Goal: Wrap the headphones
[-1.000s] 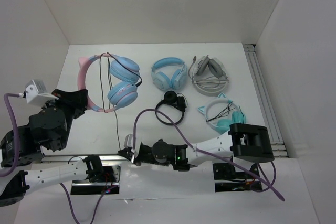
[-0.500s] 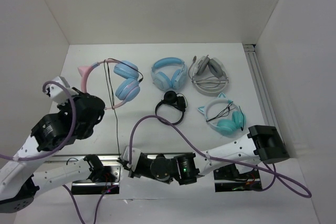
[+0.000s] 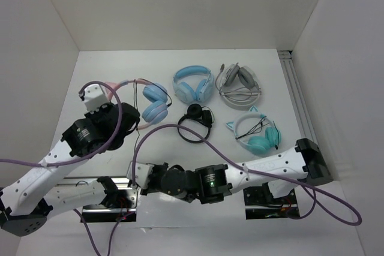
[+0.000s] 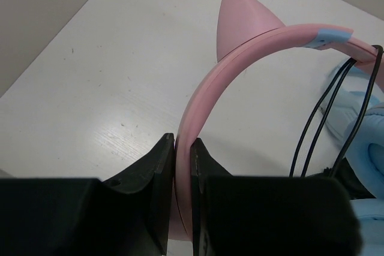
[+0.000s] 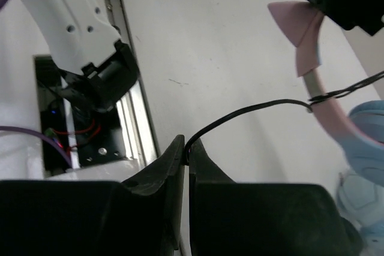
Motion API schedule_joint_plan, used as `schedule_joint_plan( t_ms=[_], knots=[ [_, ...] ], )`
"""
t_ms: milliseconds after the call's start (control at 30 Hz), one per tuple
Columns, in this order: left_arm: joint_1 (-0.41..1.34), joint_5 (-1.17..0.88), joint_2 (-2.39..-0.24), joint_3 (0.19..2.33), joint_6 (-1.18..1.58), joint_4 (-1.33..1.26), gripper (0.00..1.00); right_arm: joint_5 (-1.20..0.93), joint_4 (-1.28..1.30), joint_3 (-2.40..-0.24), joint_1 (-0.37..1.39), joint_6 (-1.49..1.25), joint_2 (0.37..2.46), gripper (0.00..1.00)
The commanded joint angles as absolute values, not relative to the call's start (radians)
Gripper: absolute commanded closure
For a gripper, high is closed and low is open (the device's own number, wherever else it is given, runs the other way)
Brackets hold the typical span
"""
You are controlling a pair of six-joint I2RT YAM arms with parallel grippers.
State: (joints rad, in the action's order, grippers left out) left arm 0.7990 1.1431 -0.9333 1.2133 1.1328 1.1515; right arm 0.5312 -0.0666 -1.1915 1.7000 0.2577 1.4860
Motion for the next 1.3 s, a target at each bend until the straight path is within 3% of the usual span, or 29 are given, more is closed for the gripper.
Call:
schedule_joint_plan(
  t_ms=[0, 400, 700, 967, 1267],
  knots=[
    [0.816, 1.172, -0.920, 1.250, 1.095, 1.083, 1.00, 0.494, 0.105, -1.267, 1.669, 0.337, 1.401, 1.00],
    [0.883, 1.088, -0.910, 1.204, 0.715, 0.874, 1.00, 0.500, 0.285, -1.319, 1.660, 0.442, 1.278, 1.00],
    [0.942, 1.011, -0.899, 1.141, 0.505, 0.776, 1.00, 0.676, 0.314, -1.344, 1.651, 0.515, 1.250, 1.00],
    [0.960, 0.876, -0.815, 1.086, 0.345, 0.686, 1.00, 0.706, 0.235, -1.304, 1.539, 0.584, 1.217, 1.00],
    [0.980, 0.700, -0.769, 1.077, 0.238, 0.686, 1.00, 0.571, 0.225, -1.266, 1.390, 0.638, 1.186, 1.00]
  ],
)
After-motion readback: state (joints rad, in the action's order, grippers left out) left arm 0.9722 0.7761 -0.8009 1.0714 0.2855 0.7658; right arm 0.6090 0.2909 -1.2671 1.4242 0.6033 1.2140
